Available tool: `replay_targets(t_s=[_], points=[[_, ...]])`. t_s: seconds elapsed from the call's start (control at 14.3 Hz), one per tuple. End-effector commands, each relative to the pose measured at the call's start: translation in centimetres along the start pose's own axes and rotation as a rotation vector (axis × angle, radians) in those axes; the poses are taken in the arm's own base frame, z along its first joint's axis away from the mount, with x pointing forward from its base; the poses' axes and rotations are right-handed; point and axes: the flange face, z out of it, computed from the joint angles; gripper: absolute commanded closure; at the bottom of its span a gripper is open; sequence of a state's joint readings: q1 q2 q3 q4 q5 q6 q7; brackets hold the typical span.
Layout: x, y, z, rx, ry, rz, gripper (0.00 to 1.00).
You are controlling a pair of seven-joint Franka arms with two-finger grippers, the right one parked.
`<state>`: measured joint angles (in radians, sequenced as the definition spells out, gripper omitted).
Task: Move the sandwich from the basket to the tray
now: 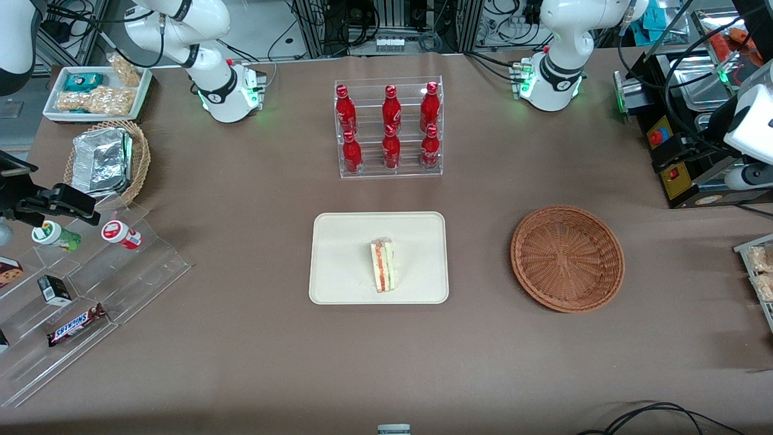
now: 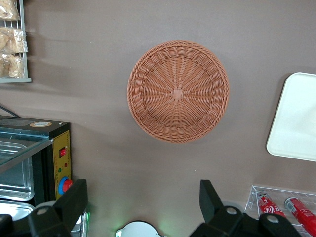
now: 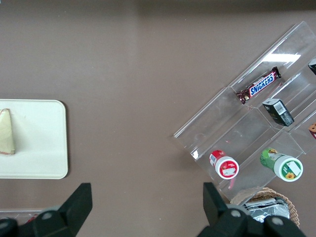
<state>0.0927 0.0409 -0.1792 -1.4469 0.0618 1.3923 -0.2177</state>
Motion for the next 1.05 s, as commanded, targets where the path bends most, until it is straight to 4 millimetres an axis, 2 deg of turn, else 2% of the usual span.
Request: replay_targets(t_s=[0.0,0.35,0.98], points=[[-1.1,0.4,-0.5,-0.006,0.015,-0.004,0.00],[-2.2,0.9,-0.8,0.007,-0.013,0.013,0.00],[-1.9,0.8,-1.4,0.007,0.003,0.015,0.00]])
